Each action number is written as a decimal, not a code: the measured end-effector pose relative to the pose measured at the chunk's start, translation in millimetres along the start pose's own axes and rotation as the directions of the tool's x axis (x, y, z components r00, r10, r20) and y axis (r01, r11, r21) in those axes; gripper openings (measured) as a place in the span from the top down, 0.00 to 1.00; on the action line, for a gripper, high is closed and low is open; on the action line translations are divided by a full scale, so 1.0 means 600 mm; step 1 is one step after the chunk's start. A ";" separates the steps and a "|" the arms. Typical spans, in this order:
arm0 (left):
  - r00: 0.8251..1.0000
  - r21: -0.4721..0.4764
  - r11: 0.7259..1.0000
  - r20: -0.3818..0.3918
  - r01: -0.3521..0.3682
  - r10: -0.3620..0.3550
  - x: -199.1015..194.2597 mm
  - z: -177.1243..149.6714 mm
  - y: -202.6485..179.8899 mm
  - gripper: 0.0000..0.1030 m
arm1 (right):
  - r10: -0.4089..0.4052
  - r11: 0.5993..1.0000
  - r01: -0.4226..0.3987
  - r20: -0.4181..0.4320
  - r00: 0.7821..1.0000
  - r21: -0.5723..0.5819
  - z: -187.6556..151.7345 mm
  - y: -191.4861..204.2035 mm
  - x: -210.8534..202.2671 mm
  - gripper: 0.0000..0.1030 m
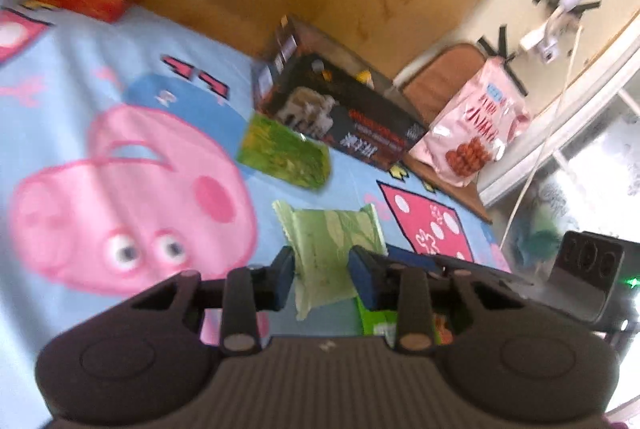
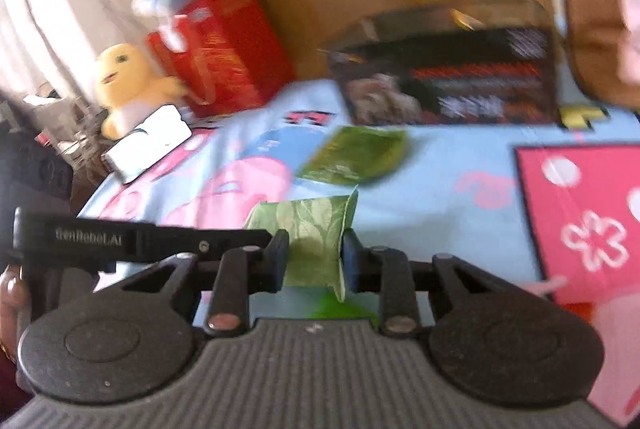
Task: Organize snacks
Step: 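Grasp the light green leaf-pattern packet with the left gripper, then lift the green packet into the tin box and open the left gripper, then grasp the bright green packet with the left gripper and lift it, then carry the bright green packet over the tin box and open the left gripper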
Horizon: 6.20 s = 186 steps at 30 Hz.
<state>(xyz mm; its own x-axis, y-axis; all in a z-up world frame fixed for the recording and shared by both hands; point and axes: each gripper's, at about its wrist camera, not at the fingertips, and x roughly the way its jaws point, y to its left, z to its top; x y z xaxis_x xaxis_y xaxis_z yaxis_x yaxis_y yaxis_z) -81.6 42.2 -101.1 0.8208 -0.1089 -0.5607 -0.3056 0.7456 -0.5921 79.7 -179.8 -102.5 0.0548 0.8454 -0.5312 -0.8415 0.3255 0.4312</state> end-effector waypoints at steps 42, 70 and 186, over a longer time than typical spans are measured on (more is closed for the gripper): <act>0.973 0.115 0.985 -0.206 0.129 -0.103 -0.003 -0.158 -0.098 0.54 | 0.015 0.998 -0.017 0.045 0.999 0.054 -0.169 -0.013 -0.169 0.62; 0.987 0.199 0.973 -0.136 0.114 -0.088 -0.016 -0.101 -0.140 0.69 | -0.117 0.901 0.149 0.104 0.988 -0.408 -0.159 0.060 -0.169 0.70; 0.985 0.105 0.987 -0.138 0.118 -0.103 0.014 -0.079 -0.110 0.59 | -0.078 0.944 0.113 0.122 0.989 -0.311 -0.141 0.039 -0.145 0.68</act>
<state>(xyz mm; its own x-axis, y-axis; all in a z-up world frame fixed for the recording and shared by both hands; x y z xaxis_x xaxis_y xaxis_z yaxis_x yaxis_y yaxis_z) -77.0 -39.1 -94.0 0.7736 -0.2744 -0.5712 -0.1542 0.7927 -0.5898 9.7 -281.5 -108.3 0.1853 0.8627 -0.4705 -0.9550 0.2709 0.1205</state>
